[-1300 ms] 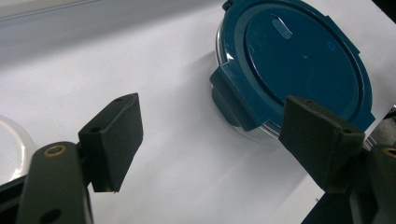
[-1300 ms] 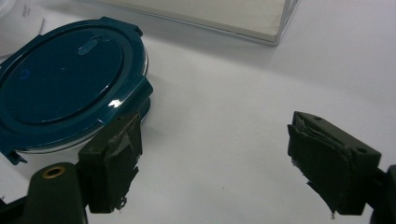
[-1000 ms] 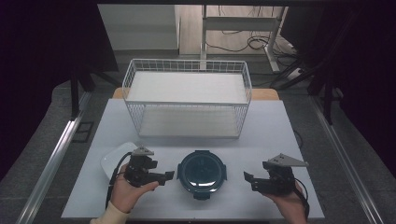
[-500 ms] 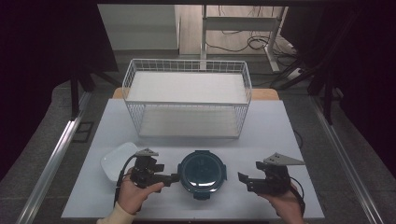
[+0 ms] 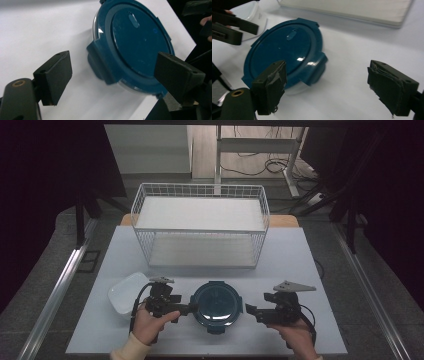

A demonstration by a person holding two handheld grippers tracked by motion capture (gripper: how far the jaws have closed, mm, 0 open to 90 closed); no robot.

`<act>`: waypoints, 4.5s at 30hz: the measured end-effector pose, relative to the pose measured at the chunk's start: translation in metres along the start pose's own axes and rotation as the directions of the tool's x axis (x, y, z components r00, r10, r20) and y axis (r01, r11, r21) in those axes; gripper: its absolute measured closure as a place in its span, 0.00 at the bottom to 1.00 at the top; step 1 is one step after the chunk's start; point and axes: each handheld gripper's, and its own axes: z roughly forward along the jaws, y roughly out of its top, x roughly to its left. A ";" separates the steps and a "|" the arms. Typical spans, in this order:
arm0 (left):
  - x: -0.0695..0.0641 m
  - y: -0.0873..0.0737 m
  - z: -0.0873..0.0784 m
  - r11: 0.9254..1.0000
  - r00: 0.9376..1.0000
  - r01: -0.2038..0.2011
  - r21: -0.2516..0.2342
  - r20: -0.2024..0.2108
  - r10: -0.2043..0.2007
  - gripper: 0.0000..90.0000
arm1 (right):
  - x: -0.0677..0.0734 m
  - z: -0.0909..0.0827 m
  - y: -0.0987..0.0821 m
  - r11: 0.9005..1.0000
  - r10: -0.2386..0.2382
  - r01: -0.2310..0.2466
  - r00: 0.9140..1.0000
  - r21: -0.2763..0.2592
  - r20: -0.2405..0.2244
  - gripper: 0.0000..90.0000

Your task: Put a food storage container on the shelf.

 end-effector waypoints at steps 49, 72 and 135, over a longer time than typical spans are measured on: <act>0.015 0.005 0.048 0.987 0.980 0.117 0.109 0.149 -0.133 0.14 | -0.001 0.076 -0.005 0.951 0.279 -0.241 0.939 0.193 -0.199 0.11; 0.013 -0.001 0.036 0.974 0.963 0.223 0.043 0.144 -0.227 0.33 | -0.006 0.069 -0.008 0.906 0.416 -0.381 0.884 0.186 -0.213 0.35; -0.027 0.024 -0.028 0.995 0.994 0.073 -0.071 0.090 -0.066 0.39 | 0.025 0.025 0.032 0.958 0.280 -0.285 0.924 0.017 -0.261 0.44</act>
